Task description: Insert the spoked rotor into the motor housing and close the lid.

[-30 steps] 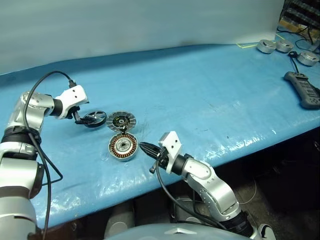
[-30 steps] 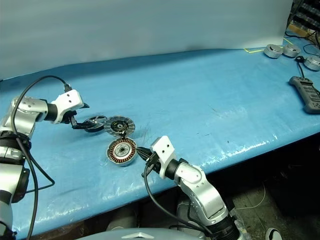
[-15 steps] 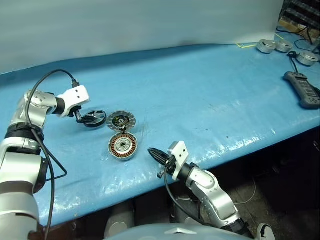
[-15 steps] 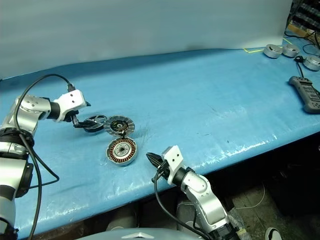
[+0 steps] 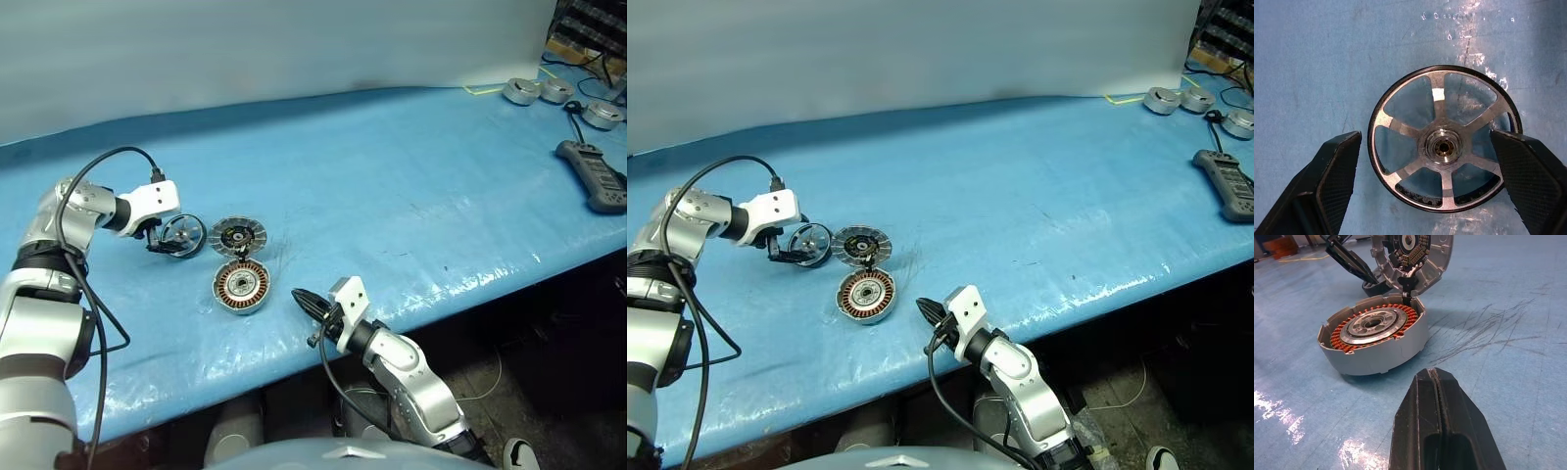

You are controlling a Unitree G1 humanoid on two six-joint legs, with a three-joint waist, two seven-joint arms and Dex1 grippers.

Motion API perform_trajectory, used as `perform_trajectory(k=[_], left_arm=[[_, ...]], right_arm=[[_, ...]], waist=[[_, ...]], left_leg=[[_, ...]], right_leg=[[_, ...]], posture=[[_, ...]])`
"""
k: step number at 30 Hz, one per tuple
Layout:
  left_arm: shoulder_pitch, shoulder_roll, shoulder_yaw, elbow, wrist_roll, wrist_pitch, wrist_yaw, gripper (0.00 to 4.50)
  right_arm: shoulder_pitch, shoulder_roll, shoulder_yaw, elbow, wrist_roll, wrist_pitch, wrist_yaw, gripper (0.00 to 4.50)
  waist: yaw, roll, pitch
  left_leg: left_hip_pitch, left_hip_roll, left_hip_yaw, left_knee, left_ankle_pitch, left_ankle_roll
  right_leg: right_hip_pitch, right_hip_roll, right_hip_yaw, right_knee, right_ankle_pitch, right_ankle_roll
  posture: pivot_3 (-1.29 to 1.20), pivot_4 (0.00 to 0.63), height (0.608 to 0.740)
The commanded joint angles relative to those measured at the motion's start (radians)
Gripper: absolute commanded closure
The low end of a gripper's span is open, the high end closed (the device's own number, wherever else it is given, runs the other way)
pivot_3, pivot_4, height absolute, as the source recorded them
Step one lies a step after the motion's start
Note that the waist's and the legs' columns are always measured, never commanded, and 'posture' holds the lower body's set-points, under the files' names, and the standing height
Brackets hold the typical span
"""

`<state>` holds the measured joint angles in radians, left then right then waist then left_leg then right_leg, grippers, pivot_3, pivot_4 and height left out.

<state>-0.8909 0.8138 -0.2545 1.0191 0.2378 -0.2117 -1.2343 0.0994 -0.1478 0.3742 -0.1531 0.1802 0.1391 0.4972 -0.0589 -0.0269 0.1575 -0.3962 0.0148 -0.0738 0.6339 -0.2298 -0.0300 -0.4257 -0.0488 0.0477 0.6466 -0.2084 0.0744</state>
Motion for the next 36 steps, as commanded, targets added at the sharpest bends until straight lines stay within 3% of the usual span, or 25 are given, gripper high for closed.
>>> perform_trajectory(k=[1,26,29,31,36], left_arm=[[-0.024,0.000,-0.005,-0.002,0.012,-0.008,-0.011,0.00],[0.018,0.023,-0.022,-0.037,0.056,-0.037,0.017,0.00],[0.029,0.032,-0.013,-0.045,0.050,-0.036,0.022,0.56],[0.040,0.034,-0.001,-0.058,0.037,-0.037,0.030,1.17],[0.074,0.042,0.017,-0.125,-0.001,-0.011,0.001,1.17]], right_arm=[[-0.007,0.009,-0.008,-0.012,-0.005,-0.008,-0.009,4.47],[-0.017,0.023,-0.023,0.002,-0.022,0.010,-0.038,4.47],[-0.021,0.023,-0.024,0.005,-0.023,0.009,-0.037,4.50],[-0.024,0.022,-0.023,0.006,-0.026,0.008,-0.036,4.50],[-0.025,0.023,-0.020,0.007,-0.029,0.012,-0.034,4.50]], waist=[[0.000,0.000,0.000],[-0.001,0.000,0.000],[-0.001,0.000,0.000],[0.000,0.000,0.000],[0.002,0.000,0.000]], left_leg=[[0.000,0.000,0.000,0.000,0.000,0.000],[0.001,0.002,0.000,0.015,0.000,0.000],[0.001,0.003,0.000,0.015,0.000,0.000],[0.001,0.003,0.000,0.015,0.000,0.000],[0.001,0.003,0.000,0.015,0.000,0.000]], right_leg=[[0.000,0.000,0.000,0.000,0.000,0.000],[0.001,0.004,0.002,0.014,-0.002,-0.004],[0.001,0.004,0.002,0.014,-0.002,-0.004],[0.001,0.004,0.002,0.014,-0.002,-0.004],[0.001,0.004,0.002,0.014,-0.002,-0.004]], posture=[[0.00,0.150,0.740],[0.00,0.150,0.740],[0.00,0.150,0.740],[0.00,0.150,0.740],[0.00,0.150,0.740]])
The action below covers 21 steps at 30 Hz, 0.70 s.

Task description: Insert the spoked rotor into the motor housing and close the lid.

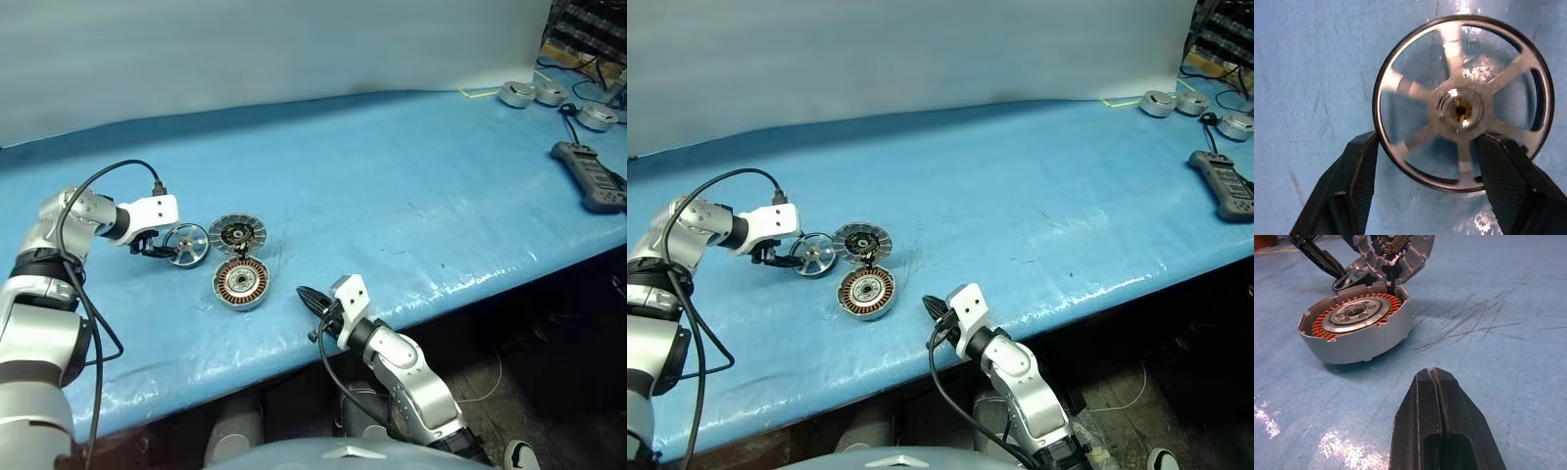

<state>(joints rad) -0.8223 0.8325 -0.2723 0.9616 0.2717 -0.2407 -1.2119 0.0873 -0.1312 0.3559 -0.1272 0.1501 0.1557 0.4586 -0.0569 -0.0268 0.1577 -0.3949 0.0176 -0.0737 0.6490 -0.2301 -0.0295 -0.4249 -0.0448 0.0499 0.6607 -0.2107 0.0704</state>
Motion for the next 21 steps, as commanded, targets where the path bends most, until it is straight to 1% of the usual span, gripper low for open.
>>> perform_trajectory(k=[1,8,14,17,21], left_arm=[[0.012,0.024,0.039,-0.080,-0.043,0.013,-0.026,1.17],[0.032,0.030,0.046,-0.142,-0.054,0.031,-0.028,1.17],[0.013,0.048,0.062,-0.183,-0.066,0.045,-0.037,1.17],[0.007,0.066,0.051,-0.196,-0.056,0.075,-0.056,1.17],[0.013,0.096,0.034,-0.200,-0.030,0.053,-0.053,1.17]], right_arm=[[-0.014,0.006,0.000,-0.018,0.000,-0.004,0.005,4.50],[-0.023,0.009,0.000,-0.009,-0.004,-0.003,0.007,4.50],[-0.020,0.008,-0.002,-0.012,-0.006,-0.001,0.004,4.50],[-0.018,0.008,-0.003,-0.012,-0.006,0.000,0.002,4.50],[-0.019,0.011,-0.002,-0.008,-0.007,0.000,0.001,4.50]], waist=[[0.001,0.000,0.000],[0.004,0.000,0.000],[0.004,0.000,0.000],[0.003,0.000,0.000],[0.002,0.000,0.000]], left_leg=[[0.000,0.000,0.000,0.000,0.000,0.000],[0.000,0.000,0.000,0.000,0.000,0.000],[0.000,0.000,0.000,0.000,0.000,0.000],[0.000,0.000,0.000,0.000,0.000,0.000],[0.000,0.001,0.000,0.000,0.000,0.000]], right_leg=[[0.000,0.000,0.000,0.000,0.000,0.000],[0.000,0.000,0.000,0.000,0.000,0.000],[0.000,0.000,0.000,0.000,0.000,0.000],[0.000,0.000,0.000,0.000,0.000,0.000],[0.000,0.001,0.000,0.000,0.000,-0.001]], posture=[[0.00,0.150,0.740],[0.00,0.150,0.740],[0.00,0.150,0.740],[0.00,0.150,0.740],[0.00,0.150,0.740]])
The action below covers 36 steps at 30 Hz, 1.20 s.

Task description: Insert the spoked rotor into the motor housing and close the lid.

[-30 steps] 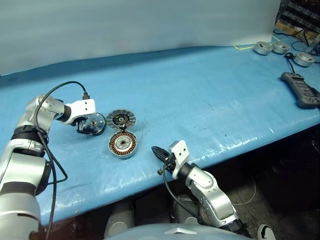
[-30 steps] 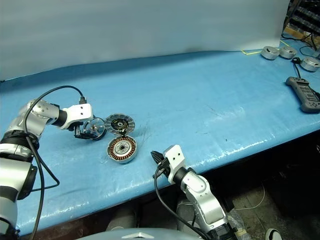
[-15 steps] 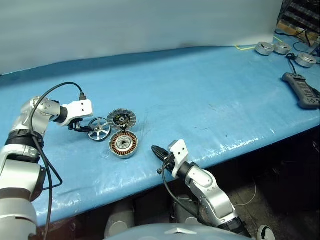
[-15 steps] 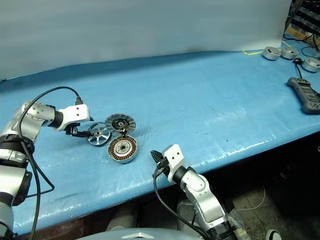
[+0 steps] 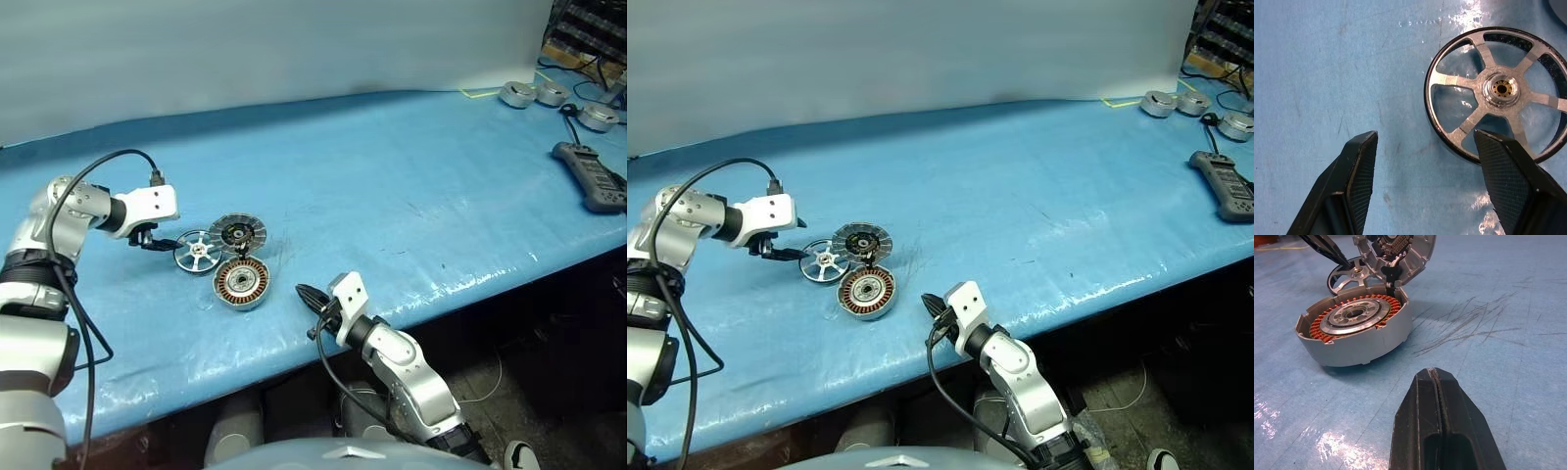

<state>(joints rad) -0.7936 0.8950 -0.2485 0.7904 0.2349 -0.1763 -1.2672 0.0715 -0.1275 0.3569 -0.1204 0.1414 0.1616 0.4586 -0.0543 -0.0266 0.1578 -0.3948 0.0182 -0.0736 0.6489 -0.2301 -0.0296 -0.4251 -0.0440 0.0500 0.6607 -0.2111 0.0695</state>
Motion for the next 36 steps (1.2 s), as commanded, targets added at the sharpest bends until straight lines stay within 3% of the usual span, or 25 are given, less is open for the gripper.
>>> perform_trajectory(k=[1,7,18,27,36], left_arm=[[-0.014,0.033,0.018,-0.040,0.000,-0.022,0.010,1.17],[-0.022,0.023,0.053,-0.130,-0.085,-0.048,-0.037,1.17],[0.045,0.007,0.010,-0.224,-0.125,-0.166,-0.158,1.17],[0.036,0.000,0.001,-0.149,-0.109,-0.152,-0.153,1.17],[-0.092,-0.029,-0.011,0.026,-0.030,-0.192,-0.054,1.17]], right_arm=[[-0.004,0.007,-0.003,-0.014,0.001,-0.005,0.001,4.50],[-0.005,0.004,0.000,-0.014,-0.001,0.001,0.004,4.50],[-0.006,0.014,0.004,-0.008,-0.003,0.001,-0.001,4.50],[-0.008,0.019,-0.005,-0.004,-0.011,0.002,-0.001,4.50],[-0.006,0.024,-0.010,-0.003,-0.015,-0.004,-0.010,4.50]], waist=[[0.001,0.000,0.000],[0.009,0.000,0.000],[0.010,0.000,0.000],[0.009,0.000,0.000],[0.014,0.000,0.000]], left_leg=[[0.000,0.000,0.000,0.000,0.000,0.000],[0.000,0.000,0.000,0.000,0.000,0.000],[0.000,0.001,0.001,0.000,0.000,0.000],[0.000,0.001,0.001,0.000,0.000,0.000],[0.000,0.001,0.001,0.000,0.000,0.000]], right_leg=[[0.000,0.000,0.000,0.000,0.000,0.000],[0.000,0.000,0.000,0.000,0.000,0.000],[0.000,0.001,0.000,0.000,0.000,-0.001],[0.000,0.001,0.000,0.000,0.000,-0.001],[0.000,0.001,0.000,0.000,0.000,-0.001]], posture=[[0.00,0.150,0.740],[0.00,0.150,0.740],[0.00,0.150,0.740],[0.00,0.150,0.740],[0.00,0.150,0.740]])
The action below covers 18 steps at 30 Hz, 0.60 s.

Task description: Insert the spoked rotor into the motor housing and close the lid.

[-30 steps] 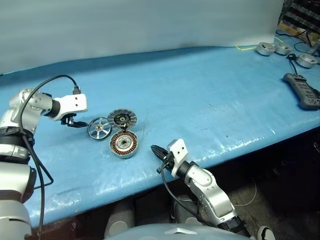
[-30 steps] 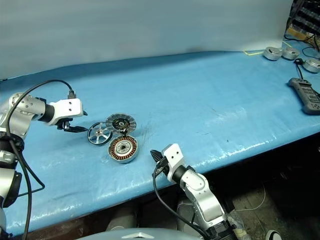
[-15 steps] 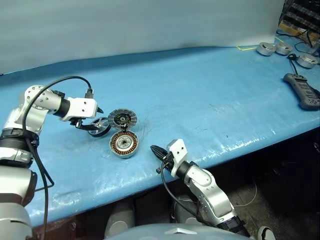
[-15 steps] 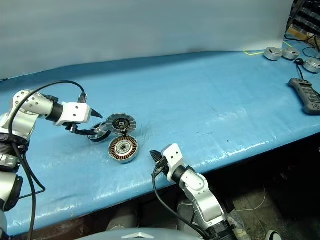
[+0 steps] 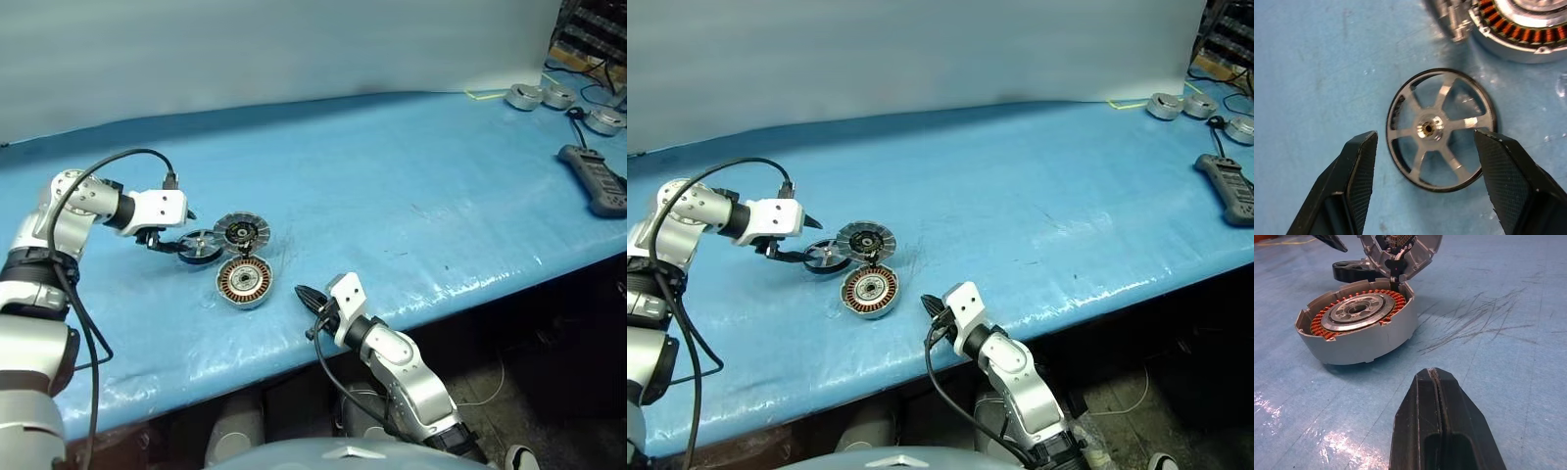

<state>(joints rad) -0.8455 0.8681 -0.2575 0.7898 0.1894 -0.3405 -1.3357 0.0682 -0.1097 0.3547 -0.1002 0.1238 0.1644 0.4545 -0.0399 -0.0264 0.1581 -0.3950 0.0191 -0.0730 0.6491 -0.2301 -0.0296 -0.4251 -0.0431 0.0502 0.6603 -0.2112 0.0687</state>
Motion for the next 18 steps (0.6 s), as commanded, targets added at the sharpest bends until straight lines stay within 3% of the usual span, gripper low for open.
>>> perform_trajectory(k=[1,10,18], left_arm=[[-0.049,-0.004,-0.006,0.036,0.021,-0.035,0.014,1.17],[-0.084,-0.004,-0.054,0.093,0.063,-0.094,-0.041,1.17],[-0.076,-0.023,-0.082,0.127,0.100,-0.204,0.002,1.17]], right_arm=[[-0.001,0.007,-0.008,-0.025,0.002,-0.007,-0.008,4.50],[0.009,0.013,-0.015,-0.029,0.005,-0.013,-0.025,4.50],[0.004,0.022,-0.022,-0.027,0.009,-0.013,-0.028,4.50]], waist=[[0.000,0.000,0.000],[-0.002,0.000,0.000],[-0.001,0.000,0.000]], left_leg=[[0.000,0.000,0.000,0.000,0.000,0.000],[0.000,0.000,0.000,0.000,0.000,0.000],[0.000,0.000,0.000,0.000,0.000,0.000]], right_leg=[[0.000,0.000,0.000,0.000,0.000,0.000],[0.000,0.000,0.000,0.000,0.000,0.000],[0.000,0.000,0.000,0.000,0.000,0.000]], posture=[[0.00,0.150,0.740],[0.00,0.150,0.740],[0.00,0.150,0.740]])
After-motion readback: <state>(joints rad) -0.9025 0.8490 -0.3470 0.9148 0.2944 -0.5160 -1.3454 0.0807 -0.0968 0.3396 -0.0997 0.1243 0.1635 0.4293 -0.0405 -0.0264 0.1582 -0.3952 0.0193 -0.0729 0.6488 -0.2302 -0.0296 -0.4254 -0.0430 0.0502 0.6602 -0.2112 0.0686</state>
